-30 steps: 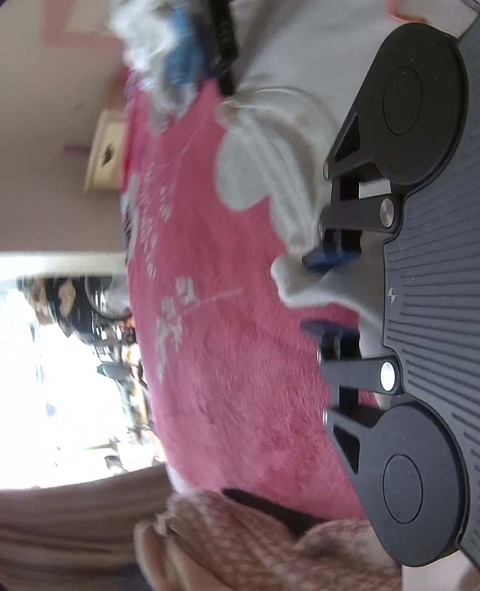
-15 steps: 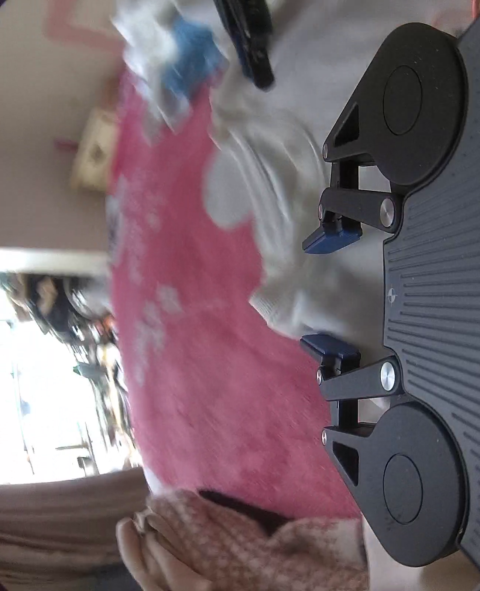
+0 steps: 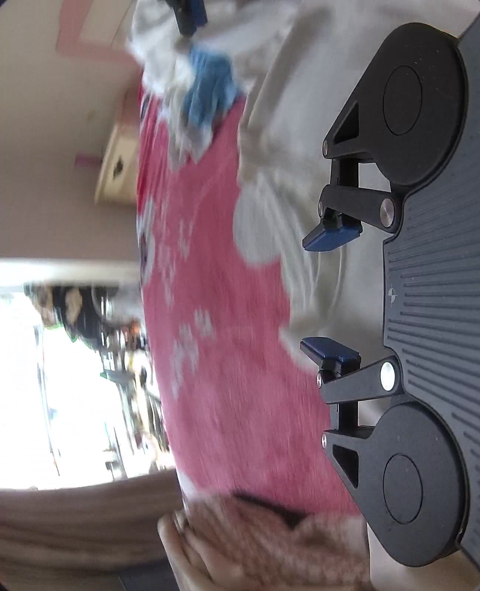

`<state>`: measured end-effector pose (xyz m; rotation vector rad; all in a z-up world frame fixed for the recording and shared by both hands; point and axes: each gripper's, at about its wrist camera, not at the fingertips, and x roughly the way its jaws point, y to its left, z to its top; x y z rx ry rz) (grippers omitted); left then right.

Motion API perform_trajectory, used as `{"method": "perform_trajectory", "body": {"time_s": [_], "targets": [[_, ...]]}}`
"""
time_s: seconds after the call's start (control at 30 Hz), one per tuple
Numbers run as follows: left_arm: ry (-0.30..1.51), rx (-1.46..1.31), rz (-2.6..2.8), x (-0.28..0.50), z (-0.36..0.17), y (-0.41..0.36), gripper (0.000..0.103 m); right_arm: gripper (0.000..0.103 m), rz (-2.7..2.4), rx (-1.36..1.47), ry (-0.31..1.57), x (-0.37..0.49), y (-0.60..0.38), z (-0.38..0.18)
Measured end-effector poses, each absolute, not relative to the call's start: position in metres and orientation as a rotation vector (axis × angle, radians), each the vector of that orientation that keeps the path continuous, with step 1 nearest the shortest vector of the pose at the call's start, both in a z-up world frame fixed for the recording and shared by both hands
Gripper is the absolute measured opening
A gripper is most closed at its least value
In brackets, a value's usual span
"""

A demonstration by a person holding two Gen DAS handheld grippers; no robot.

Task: Fold clothes

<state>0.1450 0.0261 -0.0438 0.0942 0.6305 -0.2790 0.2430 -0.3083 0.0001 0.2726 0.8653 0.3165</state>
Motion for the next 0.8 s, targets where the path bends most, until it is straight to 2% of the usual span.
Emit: {"method": "perform_trajectory", "body": {"time_s": [0.23,0.37,0.53,0.67,0.8], "targets": [[0.630,0.127,-0.457,0.137,-0.053,-0.042,0.052,0.042,0.064,0.331,0.926,0.207,-0.363,-0.009],[0.630,0.152,-0.506,0.145,-0.060,-0.079,0.052,0.051,-0.003,0.222,0.841,0.201,-0.373,0.003],[0.641,0.156,-0.508,0.159,-0.070,-0.109,0.052,0.053,0.067,-0.243,0.695,0.188,-0.328,0.003],[0.677,0.116,-0.483,0.165,-0.082,-0.114,0.052,0.053,0.109,-0.610,0.623,0.188,-0.294,-0.030],[0.665,0.121,-0.476,0.164,-0.087,-0.115,0.054,0.053,0.119,-0.808,0.602,0.202,-0.281,-0.062]]}}
